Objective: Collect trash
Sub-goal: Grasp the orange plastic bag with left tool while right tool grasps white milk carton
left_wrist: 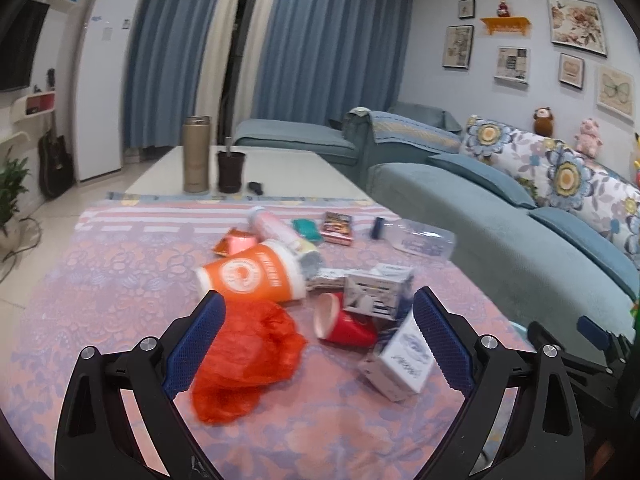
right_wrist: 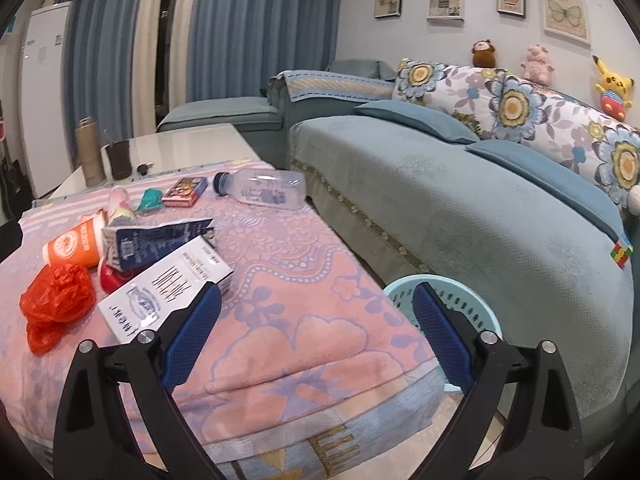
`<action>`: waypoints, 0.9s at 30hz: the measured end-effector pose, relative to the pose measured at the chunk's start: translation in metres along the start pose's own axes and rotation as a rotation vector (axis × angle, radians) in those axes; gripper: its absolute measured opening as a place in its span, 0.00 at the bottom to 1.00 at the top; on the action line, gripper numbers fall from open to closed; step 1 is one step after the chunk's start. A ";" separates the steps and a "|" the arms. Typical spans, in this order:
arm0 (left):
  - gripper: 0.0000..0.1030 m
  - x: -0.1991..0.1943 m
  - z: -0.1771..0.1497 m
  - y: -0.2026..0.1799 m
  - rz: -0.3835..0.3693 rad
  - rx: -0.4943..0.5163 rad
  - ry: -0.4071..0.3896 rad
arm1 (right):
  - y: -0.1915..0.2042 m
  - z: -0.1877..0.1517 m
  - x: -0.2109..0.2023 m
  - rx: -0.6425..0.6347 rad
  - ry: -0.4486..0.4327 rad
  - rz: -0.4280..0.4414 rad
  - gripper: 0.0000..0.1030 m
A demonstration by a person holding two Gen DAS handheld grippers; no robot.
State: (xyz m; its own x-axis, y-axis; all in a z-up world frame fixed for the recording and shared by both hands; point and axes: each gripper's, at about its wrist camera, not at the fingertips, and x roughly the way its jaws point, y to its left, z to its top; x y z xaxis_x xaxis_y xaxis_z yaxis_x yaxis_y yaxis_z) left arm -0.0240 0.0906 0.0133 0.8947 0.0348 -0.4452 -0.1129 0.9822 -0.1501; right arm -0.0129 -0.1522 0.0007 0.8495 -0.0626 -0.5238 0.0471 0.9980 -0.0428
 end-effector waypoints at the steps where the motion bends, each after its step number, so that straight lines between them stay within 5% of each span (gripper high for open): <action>1: 0.90 0.001 0.000 0.009 0.011 -0.015 0.006 | 0.003 0.000 0.000 -0.012 -0.002 0.014 0.82; 7: 0.92 0.040 -0.014 0.066 -0.131 -0.105 0.240 | 0.036 0.001 0.001 -0.115 -0.035 0.154 0.80; 13: 0.90 0.082 -0.023 0.069 -0.037 -0.127 0.360 | 0.080 -0.001 0.022 -0.229 0.036 0.359 0.80; 18: 0.89 0.108 -0.033 0.069 -0.008 -0.132 0.427 | 0.098 -0.019 0.035 -0.302 0.099 0.407 0.80; 21: 0.79 0.106 -0.031 0.071 -0.023 -0.148 0.420 | 0.101 -0.027 0.047 -0.313 0.139 0.376 0.80; 25: 0.49 0.104 -0.032 0.067 -0.021 -0.130 0.411 | 0.075 -0.026 0.052 -0.230 0.153 0.325 0.75; 27: 0.42 0.100 -0.033 0.061 -0.025 -0.120 0.401 | 0.058 -0.027 0.051 -0.185 0.156 0.280 0.75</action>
State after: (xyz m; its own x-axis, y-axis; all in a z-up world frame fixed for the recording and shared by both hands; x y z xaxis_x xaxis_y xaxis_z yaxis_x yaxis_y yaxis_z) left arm 0.0442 0.1482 -0.0699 0.6616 -0.0867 -0.7448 -0.1638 0.9526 -0.2563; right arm 0.0193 -0.0984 -0.0514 0.7254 0.1974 -0.6595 -0.2835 0.9586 -0.0249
